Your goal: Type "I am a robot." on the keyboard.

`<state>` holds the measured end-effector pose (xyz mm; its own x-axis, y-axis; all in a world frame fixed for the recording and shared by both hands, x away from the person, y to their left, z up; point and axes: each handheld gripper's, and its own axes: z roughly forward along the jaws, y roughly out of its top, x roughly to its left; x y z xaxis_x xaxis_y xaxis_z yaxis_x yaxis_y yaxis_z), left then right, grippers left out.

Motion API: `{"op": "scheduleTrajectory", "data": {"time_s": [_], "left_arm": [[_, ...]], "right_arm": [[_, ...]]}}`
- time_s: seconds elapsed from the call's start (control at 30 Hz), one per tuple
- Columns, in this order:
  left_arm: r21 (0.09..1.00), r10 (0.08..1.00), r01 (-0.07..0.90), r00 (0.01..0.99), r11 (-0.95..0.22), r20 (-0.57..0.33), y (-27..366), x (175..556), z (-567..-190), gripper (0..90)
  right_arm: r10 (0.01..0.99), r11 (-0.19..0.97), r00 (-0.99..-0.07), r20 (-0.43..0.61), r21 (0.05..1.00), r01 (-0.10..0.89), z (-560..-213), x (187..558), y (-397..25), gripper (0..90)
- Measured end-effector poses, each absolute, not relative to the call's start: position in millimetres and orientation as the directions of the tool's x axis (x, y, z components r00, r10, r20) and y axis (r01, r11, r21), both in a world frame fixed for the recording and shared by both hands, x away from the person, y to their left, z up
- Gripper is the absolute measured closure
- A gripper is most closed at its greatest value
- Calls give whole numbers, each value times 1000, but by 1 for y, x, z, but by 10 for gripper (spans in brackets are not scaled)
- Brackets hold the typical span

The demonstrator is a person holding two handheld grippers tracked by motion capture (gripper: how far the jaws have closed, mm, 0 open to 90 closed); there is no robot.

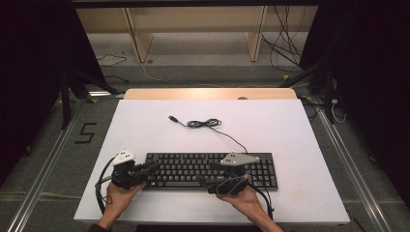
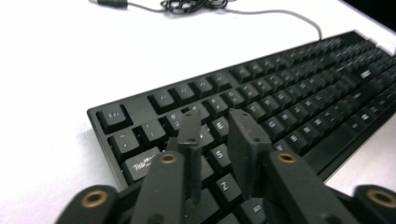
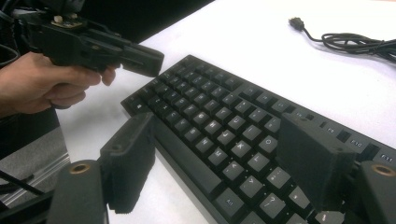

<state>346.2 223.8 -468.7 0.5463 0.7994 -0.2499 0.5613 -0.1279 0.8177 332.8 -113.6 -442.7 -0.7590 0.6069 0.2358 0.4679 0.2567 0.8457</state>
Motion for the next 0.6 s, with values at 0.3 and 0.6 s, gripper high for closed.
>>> {"op": "scheduleTrajectory", "data": {"time_s": [0.3,0.6], "left_arm": [[842,780,529,568,-104,-261,222,341,-464,540],[858,761,507,588,-82,-275,221,338,-461,432]], "right_arm": [[599,258,-764,241,845,469,-444,332,-112,290],[594,259,-767,244,844,470,-446,333,-109,292]]}}
